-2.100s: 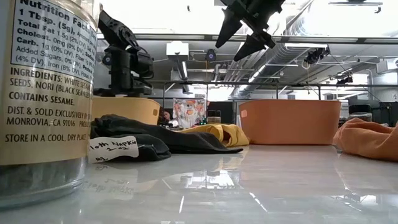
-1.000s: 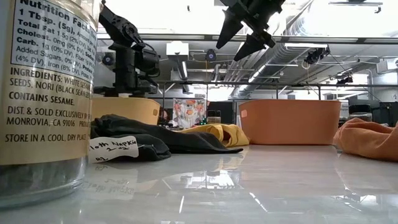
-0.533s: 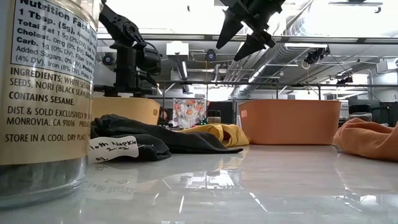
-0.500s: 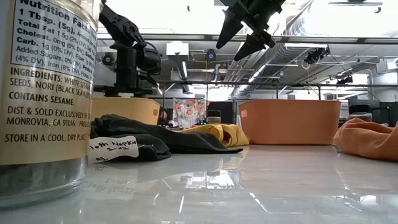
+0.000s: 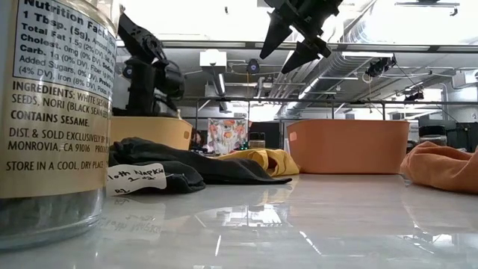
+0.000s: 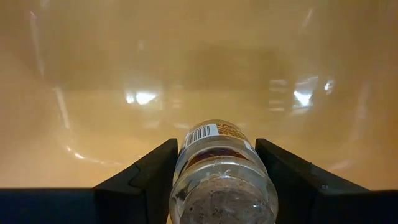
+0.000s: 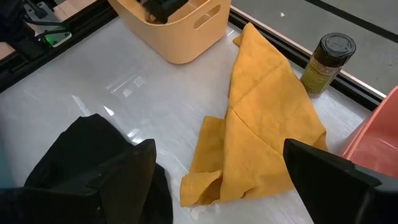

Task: Sort spices by type
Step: Put the top brown seasoning bottle into the yellow bin

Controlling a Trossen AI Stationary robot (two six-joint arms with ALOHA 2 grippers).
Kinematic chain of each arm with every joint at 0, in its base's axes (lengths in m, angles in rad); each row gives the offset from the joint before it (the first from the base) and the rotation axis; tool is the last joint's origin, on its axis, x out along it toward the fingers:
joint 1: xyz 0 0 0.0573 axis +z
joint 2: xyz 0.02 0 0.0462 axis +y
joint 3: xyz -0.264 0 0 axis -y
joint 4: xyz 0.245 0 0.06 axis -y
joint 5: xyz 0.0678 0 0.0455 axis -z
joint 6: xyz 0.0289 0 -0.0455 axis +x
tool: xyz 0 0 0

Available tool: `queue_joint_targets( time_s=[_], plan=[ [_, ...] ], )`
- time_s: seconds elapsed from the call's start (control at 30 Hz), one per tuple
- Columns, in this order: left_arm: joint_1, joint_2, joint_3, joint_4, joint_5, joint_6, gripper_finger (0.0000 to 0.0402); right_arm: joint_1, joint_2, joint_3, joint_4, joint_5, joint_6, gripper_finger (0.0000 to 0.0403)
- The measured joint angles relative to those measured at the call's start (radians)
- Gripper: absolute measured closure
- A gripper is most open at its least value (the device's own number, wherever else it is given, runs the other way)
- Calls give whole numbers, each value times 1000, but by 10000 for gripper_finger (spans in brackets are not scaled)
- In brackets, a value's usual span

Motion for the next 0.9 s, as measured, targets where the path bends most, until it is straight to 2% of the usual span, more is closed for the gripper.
queue_joint_targets(
  time_s=[0.27, 0.57, 0.8, 0.9],
  plan=[
    [2, 0, -117, 132, 26, -5, 202, 0, 0, 0, 0, 11, 21, 55],
    [3, -1, -123, 262, 28, 27, 202, 0, 0, 0, 1, 14, 38, 55],
    [17, 42, -120, 290, 119, -6, 202, 0, 0, 0, 1, 14, 38, 55],
    [18, 60, -119, 287, 122, -25, 202, 0, 0, 0, 1, 14, 45, 55]
  ],
)
